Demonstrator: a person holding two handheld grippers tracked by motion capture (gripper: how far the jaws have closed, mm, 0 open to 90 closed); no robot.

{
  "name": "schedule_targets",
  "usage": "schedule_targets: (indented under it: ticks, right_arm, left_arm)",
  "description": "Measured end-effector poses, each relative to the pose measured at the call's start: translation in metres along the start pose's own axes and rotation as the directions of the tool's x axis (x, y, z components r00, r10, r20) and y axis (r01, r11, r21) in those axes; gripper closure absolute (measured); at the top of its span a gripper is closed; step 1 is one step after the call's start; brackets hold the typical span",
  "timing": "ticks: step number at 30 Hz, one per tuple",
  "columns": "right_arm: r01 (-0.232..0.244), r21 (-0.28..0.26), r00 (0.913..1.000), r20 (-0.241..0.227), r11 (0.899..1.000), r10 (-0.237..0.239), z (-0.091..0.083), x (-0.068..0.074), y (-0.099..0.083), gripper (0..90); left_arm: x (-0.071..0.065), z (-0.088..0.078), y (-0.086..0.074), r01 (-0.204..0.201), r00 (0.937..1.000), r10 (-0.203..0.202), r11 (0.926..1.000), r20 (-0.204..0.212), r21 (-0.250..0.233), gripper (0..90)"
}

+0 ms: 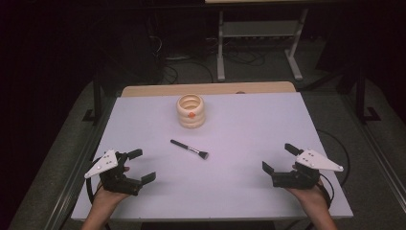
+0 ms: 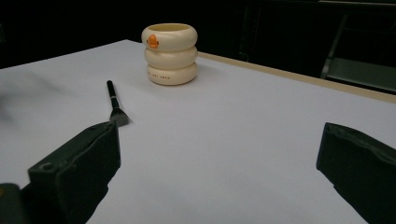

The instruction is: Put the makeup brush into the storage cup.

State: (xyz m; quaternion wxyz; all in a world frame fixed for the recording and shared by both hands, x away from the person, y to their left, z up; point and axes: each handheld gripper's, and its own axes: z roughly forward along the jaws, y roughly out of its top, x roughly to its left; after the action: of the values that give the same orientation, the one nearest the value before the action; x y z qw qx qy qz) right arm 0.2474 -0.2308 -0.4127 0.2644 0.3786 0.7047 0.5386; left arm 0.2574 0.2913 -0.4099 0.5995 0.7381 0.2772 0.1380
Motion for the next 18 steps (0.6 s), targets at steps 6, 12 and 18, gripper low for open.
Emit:
schedule_targets:
  ticks: [6, 12, 18]
  right_arm:
    - [-0.005, 0.000, 1.0000, -0.004, 1.000, 0.005, 0.000, 0.000, 0.000, 0.0]
    - [-0.005, -0.003, 1.0000, 0.001, 1.000, 0.005, -0.001, -0.001, 0.000, 0.0]
    - [-0.002, -0.006, 1.0000, 0.006, 1.000, 0.002, -0.002, -0.002, 0.000, 0.0]
  left_arm:
    - [0.001, 0.002, 0.001, -0.005, 1.0000, 0.005, 0.9999, 0.003, 0.012, 0.0]
    - [0.003, 0.008, 0.003, 0.002, 0.9998, -0.002, 0.9999, 0.018, 0.014, 0.0]
    - [0.004, 0.012, 0.005, -0.008, 0.9996, 0.007, 0.9998, 0.027, 0.018, 0.0]
